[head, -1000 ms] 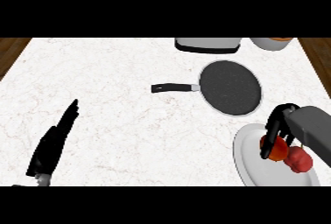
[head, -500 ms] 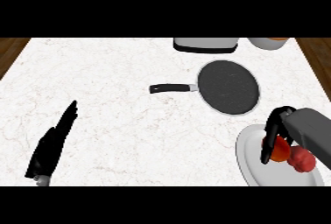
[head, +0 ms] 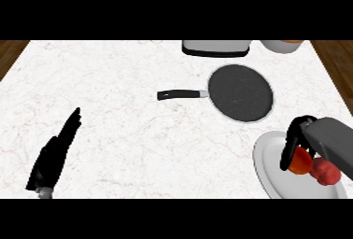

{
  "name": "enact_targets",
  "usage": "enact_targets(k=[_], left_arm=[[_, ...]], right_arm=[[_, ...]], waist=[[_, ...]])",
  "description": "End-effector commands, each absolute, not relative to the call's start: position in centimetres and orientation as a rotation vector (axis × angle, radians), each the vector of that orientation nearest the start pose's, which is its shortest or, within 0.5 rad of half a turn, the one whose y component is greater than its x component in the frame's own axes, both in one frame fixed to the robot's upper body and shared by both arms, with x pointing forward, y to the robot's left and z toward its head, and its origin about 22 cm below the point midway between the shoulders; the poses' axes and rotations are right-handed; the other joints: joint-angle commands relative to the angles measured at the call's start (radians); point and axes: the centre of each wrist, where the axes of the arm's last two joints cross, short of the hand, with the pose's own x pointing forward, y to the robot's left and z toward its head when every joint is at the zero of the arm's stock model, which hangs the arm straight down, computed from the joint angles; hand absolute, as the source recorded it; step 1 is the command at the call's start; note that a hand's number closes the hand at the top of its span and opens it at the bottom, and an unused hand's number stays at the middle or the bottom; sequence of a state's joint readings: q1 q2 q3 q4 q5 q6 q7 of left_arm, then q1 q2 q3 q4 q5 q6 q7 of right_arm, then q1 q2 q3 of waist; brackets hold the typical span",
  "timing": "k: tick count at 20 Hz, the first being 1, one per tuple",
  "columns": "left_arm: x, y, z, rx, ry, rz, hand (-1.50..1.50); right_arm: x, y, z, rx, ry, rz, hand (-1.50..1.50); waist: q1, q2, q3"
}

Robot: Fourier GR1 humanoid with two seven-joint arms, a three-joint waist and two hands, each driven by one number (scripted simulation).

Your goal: Pick the tomato from the plate and place it in the pan

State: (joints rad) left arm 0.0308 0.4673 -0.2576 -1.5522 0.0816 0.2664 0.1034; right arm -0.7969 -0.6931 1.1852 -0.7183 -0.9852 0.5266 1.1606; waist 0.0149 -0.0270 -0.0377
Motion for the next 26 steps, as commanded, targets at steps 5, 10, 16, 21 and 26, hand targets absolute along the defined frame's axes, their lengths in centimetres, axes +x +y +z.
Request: enact_targets(k=[5,10,16,21,26], left_arm=[[22.3,28.0,0.6,0.338,-1.371,-0.252,0.00],[22.1,28.7,0.4,0.375,-1.346,-0.217,0.00],[21.2,29.9,0.1,0.401,-1.306,-0.207,0.00],[20.6,30.3,-0.5,0.403,-1.277,-0.210,0.00],[20.8,30.2,-0.4,0.401,-1.282,-0.226,0.00]], right_arm=[[32.8,-28.8,-3.7,-0.079,0.475,0.789,1.50],[35.0,-30.7,-0.6,-0.402,0.238,0.496,1.50],[36.8,-32.4,2.3,-0.718,-0.055,0.213,1.50],[37.5,-32.3,3.5,-1.055,-0.196,0.178,1.50],[39.7,-32.3,7.6,-1.410,-0.471,0.221,1.50]], waist=[[-0.021,0.023,0.035],[-0.065,-0.005,0.031],[-0.106,-0.042,0.025],[-0.096,-0.045,0.019],[-0.084,-0.048,0.016]])
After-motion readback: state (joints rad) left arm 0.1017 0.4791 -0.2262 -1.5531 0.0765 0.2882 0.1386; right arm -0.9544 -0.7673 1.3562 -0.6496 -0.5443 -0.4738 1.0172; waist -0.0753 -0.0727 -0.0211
